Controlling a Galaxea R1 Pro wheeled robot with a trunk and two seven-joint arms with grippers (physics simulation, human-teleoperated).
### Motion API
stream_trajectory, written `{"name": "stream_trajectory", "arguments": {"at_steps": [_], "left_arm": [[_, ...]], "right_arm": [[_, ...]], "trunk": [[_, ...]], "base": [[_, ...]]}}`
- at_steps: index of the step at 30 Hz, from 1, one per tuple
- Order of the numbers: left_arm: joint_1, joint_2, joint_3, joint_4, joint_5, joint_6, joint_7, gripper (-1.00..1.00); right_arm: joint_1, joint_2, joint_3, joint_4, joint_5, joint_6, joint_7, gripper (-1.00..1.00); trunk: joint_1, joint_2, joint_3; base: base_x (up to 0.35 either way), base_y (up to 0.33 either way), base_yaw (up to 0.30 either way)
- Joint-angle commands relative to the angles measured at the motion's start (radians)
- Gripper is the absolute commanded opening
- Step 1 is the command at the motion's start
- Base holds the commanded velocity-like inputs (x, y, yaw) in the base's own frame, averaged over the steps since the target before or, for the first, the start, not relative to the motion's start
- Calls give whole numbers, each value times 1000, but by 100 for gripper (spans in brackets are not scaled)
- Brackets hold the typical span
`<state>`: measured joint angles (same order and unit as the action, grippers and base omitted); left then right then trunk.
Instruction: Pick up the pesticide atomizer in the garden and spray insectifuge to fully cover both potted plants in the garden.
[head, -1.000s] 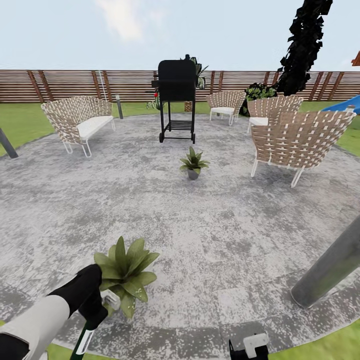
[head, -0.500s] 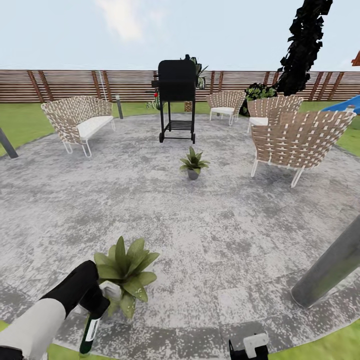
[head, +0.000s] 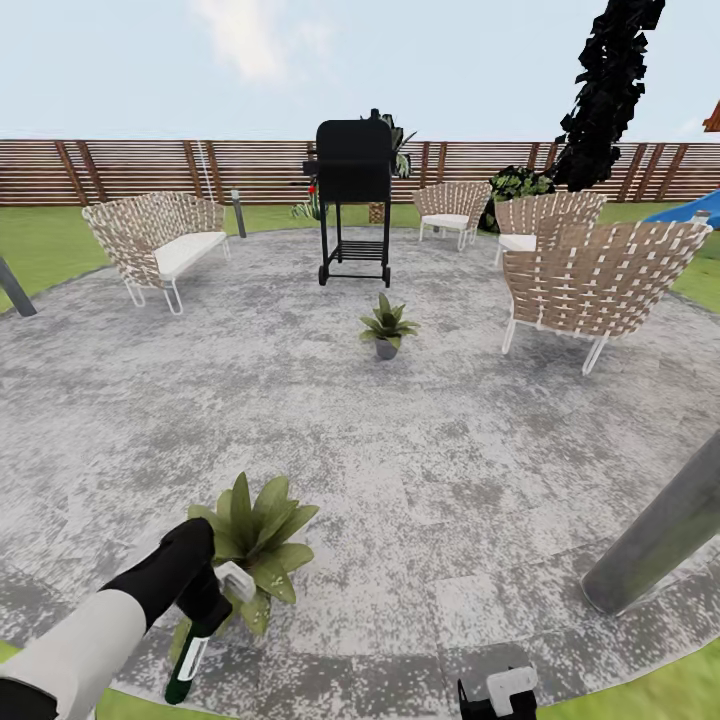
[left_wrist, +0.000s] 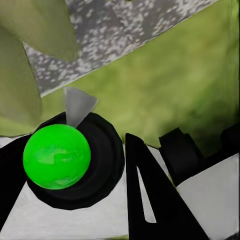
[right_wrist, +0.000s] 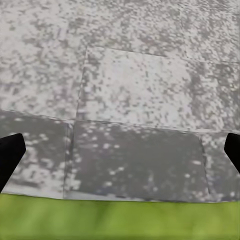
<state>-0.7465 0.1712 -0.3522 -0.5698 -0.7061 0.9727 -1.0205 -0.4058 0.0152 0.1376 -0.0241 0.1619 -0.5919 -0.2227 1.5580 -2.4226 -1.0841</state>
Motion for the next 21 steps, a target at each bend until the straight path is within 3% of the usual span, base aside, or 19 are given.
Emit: {"name": "stream_trajectory", "arguments": {"at_steps": [1,6,14,21], "left_arm": [[-6,2,-10,-2,-14,1,-24,-100],[-21,15,-16,3,-13,1,-37,-100],[-18,4,-18,10,-15,2,-37,-100],[-19,-2,-16,3,-59,6,-38,-100]], "right_arm": [[-1,0,6,1,7,0,-10,100],[-1,0,5,1,7,0,-10,100],[-1,1,6,0,7,0,-10,100],[-1,2,7,0,4,0,-12,100]], "trunk": [[0,0,-1],[0,0,-1],[0,0,-1],[0,0,-11]], "base": [[0,0,0],[0,60,0],[0,183,0],[0,5,0]]}}
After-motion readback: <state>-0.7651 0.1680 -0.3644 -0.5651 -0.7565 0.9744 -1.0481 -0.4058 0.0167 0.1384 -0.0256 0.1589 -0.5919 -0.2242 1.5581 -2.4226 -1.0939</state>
